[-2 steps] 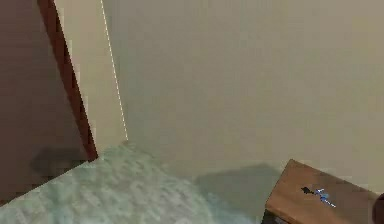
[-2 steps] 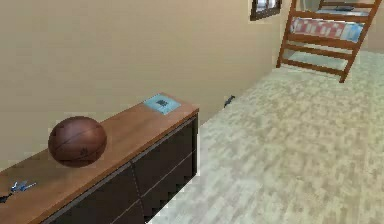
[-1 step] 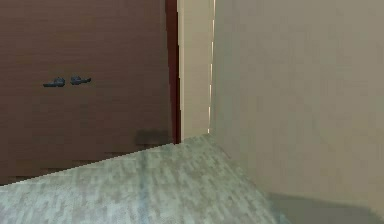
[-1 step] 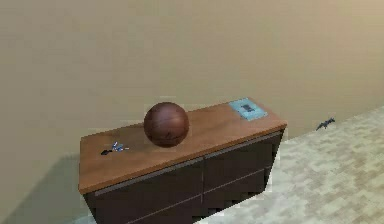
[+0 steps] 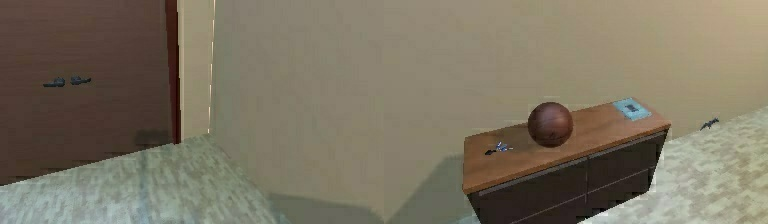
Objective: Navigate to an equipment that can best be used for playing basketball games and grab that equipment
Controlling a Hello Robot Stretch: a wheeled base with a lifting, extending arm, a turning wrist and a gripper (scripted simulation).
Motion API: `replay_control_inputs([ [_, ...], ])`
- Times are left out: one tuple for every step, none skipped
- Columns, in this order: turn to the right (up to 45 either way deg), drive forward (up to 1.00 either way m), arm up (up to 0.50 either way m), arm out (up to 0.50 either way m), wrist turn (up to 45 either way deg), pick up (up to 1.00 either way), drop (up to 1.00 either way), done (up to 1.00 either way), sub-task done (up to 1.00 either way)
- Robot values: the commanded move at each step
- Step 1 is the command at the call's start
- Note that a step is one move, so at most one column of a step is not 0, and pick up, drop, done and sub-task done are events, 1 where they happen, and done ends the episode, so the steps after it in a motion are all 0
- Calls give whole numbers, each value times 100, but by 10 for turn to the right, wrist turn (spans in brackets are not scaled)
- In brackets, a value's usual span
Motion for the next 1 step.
replay_control_inputs([
  [0, 0, 38, 0, 0, 0, 0, 0, 0],
])
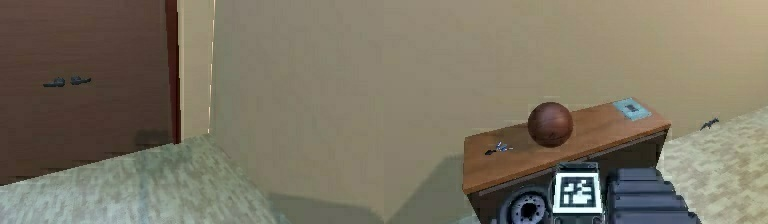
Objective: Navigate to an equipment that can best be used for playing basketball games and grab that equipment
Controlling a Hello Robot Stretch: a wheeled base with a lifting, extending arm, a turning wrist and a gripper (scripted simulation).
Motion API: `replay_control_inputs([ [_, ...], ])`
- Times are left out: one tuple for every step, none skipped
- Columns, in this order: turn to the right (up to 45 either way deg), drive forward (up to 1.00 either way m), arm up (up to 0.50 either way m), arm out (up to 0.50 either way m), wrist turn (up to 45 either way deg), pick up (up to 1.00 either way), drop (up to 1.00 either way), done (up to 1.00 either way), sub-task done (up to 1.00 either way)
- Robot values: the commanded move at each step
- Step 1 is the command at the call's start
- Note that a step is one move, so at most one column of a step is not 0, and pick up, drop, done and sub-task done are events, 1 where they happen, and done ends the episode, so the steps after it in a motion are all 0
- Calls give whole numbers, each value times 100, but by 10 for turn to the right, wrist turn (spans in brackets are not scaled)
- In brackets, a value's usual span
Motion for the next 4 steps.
replay_control_inputs([
  [0, 0, 0, 46, 0, 0, 0, 0, 0],
  [0, 0, 0, 0, 450, 0, 0, 0, 0],
  [0, 0, 0, 0, 450, 0, 0, 0, 0],
  [0, 0, 0, 0, 450, 0, 0, 0, 0],
])
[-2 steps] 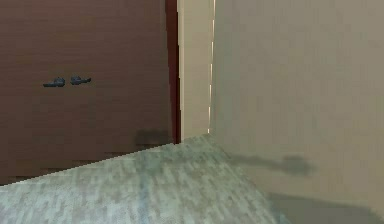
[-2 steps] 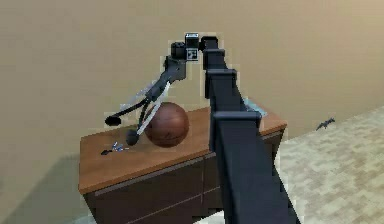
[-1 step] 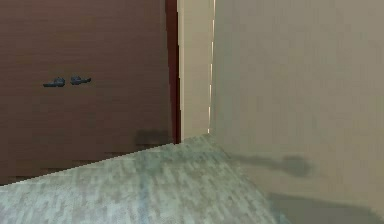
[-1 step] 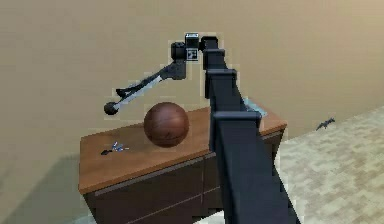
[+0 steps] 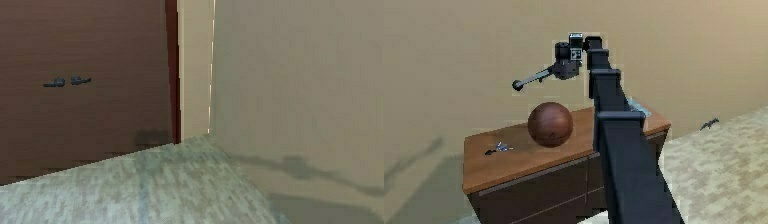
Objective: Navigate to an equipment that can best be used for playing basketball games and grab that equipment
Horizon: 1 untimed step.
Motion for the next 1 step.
replay_control_inputs([
  [0, 0, 0, 0, 180, 0, 0, 0, 0],
])
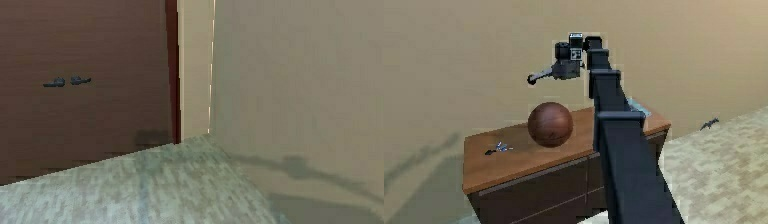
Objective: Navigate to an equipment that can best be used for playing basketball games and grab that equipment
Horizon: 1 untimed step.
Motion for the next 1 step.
replay_control_inputs([
  [0, 0, -28, 0, 0, 0, 0, 0, 0],
])
